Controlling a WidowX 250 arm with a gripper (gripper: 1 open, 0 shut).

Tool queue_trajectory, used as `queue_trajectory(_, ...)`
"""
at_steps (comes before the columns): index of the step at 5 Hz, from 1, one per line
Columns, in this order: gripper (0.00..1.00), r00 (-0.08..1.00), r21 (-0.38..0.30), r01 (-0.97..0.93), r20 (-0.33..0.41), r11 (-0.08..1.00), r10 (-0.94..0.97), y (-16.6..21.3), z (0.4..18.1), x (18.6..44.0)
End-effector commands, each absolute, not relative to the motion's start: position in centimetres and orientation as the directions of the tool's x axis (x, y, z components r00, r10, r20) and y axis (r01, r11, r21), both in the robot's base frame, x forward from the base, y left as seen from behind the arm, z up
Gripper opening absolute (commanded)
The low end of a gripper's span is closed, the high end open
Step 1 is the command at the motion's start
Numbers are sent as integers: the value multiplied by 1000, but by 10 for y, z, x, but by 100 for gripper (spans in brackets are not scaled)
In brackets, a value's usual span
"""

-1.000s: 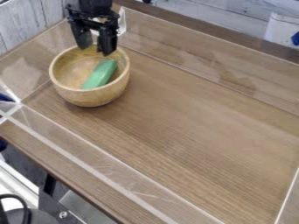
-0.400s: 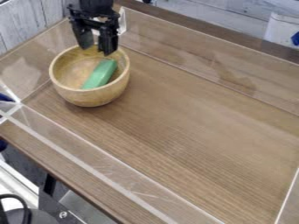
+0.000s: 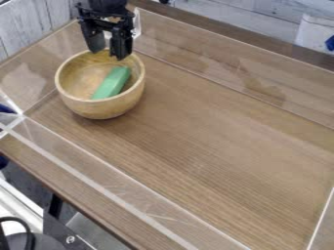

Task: Remove the green block from inside the brown bowl and put it on the table

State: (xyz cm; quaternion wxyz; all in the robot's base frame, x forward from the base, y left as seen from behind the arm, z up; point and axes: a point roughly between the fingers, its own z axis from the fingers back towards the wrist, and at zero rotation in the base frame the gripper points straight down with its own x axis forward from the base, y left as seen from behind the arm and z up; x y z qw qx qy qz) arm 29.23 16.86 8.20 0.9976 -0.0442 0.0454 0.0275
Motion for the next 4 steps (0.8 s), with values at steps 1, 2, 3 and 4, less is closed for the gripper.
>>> queue_trajectory(1,100,998,-53,-54,-35,997,52,175,99,301)
queue_trajectory(2,100,998,-59,-48,-32,997,46,174,101,301)
queue_trajectory(3,100,999,-64,-42,-27,997,41,174,105,300)
queue_trajectory(4,100,999,-70,-35,-20,997,34,172,110,300)
